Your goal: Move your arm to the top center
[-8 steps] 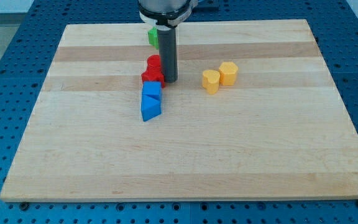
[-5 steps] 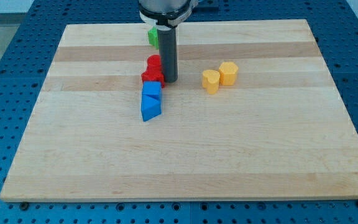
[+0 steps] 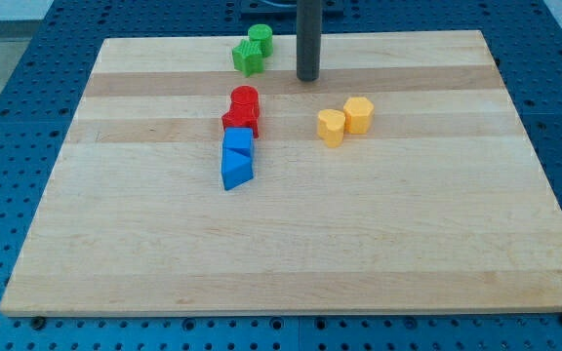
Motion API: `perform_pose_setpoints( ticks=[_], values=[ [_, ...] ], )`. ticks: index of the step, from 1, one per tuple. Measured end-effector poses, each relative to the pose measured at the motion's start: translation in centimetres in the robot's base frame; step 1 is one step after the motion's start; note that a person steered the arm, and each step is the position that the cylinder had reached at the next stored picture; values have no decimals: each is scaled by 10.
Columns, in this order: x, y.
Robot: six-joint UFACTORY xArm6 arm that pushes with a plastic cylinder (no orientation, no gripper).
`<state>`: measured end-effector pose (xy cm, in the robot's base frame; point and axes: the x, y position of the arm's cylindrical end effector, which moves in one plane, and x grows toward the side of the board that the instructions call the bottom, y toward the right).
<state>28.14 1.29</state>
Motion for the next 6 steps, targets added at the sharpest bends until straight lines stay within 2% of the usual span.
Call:
perform_pose_setpoints(
  ticks=[2,4,5,6],
  values=[
    [6,-52],
    [10,-130],
    [-1,-173],
    [-38,-188]
  ],
)
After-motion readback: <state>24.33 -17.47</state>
